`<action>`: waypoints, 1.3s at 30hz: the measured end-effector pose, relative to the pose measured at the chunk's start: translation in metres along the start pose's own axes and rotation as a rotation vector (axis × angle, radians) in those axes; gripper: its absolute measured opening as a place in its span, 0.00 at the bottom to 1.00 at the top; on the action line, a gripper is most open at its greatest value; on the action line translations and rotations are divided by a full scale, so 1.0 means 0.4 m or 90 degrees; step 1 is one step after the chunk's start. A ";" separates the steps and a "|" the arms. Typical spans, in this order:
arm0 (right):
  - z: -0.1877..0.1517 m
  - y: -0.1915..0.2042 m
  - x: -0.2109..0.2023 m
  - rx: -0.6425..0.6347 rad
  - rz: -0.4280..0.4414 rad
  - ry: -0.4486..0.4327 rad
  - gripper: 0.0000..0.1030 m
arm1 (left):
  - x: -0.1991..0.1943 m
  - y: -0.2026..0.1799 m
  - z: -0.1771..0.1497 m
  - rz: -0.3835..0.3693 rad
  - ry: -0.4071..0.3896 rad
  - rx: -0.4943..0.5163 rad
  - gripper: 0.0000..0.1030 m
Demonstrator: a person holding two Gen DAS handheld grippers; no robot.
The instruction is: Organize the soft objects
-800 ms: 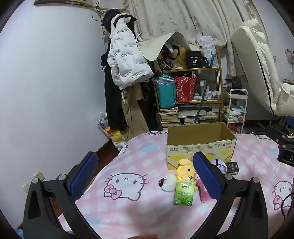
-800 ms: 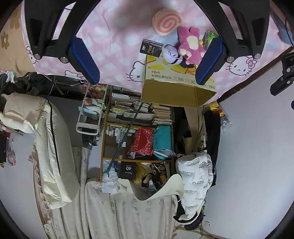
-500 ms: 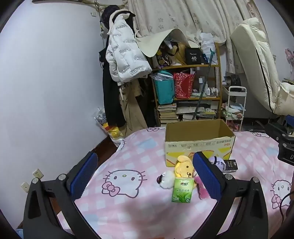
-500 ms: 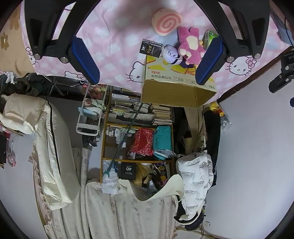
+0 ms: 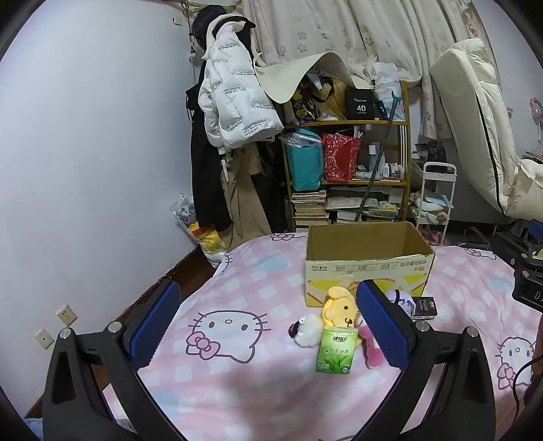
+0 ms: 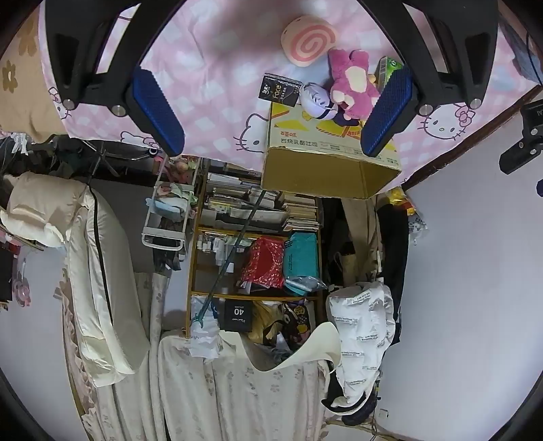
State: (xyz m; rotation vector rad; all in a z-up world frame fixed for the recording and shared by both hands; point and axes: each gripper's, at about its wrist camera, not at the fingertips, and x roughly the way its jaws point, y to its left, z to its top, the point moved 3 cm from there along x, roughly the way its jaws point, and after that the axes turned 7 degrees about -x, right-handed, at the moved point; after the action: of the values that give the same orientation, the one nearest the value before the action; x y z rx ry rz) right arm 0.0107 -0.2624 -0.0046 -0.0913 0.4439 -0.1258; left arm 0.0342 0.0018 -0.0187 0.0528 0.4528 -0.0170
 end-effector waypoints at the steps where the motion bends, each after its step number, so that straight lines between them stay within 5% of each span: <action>1: 0.000 0.000 0.000 0.000 0.000 0.000 1.00 | -0.001 0.001 0.000 0.000 -0.001 -0.001 0.99; 39: 0.001 0.002 -0.008 0.002 -0.004 0.001 1.00 | -0.017 0.012 0.018 0.003 -0.007 0.014 0.99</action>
State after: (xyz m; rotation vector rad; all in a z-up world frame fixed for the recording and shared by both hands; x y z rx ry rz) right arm 0.0082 -0.2610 -0.0030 -0.0899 0.4447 -0.1330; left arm 0.0313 0.0062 -0.0090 0.0761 0.4416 -0.0175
